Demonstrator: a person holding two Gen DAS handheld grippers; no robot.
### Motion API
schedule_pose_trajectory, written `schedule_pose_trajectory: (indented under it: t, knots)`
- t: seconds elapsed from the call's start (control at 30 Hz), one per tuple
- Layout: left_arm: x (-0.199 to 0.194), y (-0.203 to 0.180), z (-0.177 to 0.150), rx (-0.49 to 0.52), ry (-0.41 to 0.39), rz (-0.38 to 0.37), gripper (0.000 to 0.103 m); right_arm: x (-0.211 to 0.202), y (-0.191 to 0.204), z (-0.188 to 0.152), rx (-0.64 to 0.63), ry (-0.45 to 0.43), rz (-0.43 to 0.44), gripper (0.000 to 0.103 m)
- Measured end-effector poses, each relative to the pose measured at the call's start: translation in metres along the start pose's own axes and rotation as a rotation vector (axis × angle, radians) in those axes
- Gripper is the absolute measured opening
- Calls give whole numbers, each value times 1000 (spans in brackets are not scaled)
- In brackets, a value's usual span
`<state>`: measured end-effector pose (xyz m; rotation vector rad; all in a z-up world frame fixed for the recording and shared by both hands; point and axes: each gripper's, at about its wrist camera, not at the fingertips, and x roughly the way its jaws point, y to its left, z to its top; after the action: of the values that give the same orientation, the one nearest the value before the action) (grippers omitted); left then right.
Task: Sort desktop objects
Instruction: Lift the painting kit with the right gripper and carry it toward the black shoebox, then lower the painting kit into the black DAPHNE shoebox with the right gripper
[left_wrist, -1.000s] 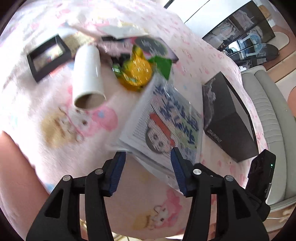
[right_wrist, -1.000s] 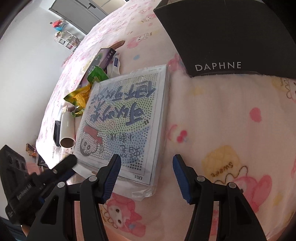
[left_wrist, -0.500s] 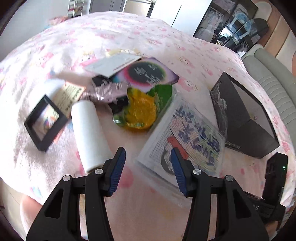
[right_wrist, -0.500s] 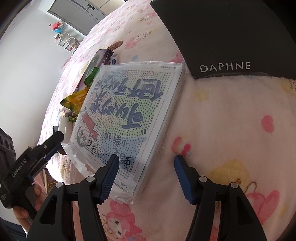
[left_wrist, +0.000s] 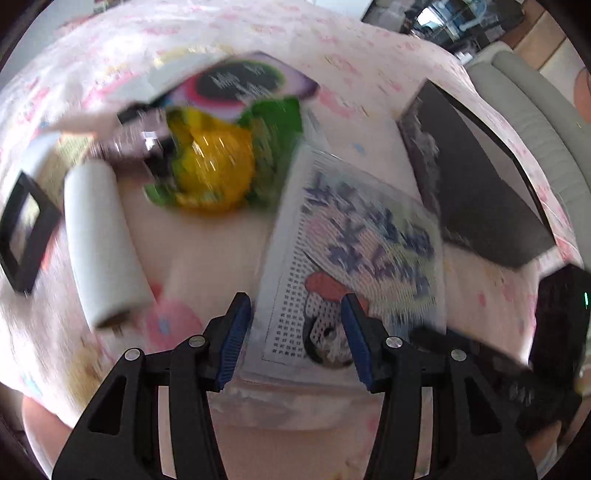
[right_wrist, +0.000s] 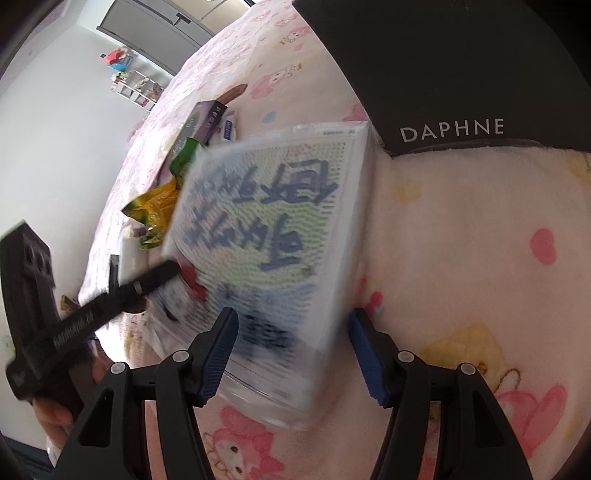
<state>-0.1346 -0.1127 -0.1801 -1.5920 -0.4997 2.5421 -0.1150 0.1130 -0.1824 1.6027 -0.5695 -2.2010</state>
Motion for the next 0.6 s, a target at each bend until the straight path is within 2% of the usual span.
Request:
schedule_pose_trajectory:
  t: [0.13,0.3,0.4,0.6]
  knots:
    - [2,0,-7,-11,23,-31,51,-12,-10,6,5,-35,2,63]
    - [3,1,-16,-25,53,-70,48,9,-19,4,-2,-17,7,64]
    - [-1,-19,-15,29,33,-26,48,3,-10,3,-37,-31,-20,64]
    - [-24,-30,-25,28,11,-98,48,-26,-9,3,-44,-85,-25,57]
